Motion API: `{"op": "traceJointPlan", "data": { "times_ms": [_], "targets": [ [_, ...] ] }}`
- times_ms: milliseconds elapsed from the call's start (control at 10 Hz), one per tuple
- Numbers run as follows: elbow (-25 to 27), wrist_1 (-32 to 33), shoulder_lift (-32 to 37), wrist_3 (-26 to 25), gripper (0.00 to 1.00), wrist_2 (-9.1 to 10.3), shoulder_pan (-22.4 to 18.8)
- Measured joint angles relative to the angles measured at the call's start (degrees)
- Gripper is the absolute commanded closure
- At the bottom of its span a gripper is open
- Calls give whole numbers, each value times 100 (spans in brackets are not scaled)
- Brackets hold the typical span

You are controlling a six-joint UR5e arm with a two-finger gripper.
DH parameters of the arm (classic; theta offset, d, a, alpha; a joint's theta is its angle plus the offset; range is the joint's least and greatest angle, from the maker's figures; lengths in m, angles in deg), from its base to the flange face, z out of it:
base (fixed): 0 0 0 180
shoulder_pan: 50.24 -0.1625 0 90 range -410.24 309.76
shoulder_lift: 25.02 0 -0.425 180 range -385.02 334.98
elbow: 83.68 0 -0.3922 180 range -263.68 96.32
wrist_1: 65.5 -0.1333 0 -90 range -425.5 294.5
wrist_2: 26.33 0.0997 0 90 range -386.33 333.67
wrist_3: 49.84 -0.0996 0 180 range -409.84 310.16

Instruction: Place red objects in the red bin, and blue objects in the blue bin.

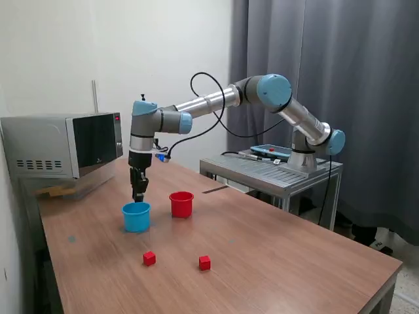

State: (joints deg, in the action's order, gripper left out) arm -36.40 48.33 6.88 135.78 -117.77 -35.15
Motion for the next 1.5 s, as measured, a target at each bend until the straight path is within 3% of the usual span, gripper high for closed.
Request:
{"op": "traceJointPlan", "data": {
  "times_ms": [600,700,1500],
  "targets": [
    [15,152,-14,35,100,179,-27],
    [24,167,-13,50,0,189,-33],
    [137,204,24,58,0,196,-130]
  ]
}}
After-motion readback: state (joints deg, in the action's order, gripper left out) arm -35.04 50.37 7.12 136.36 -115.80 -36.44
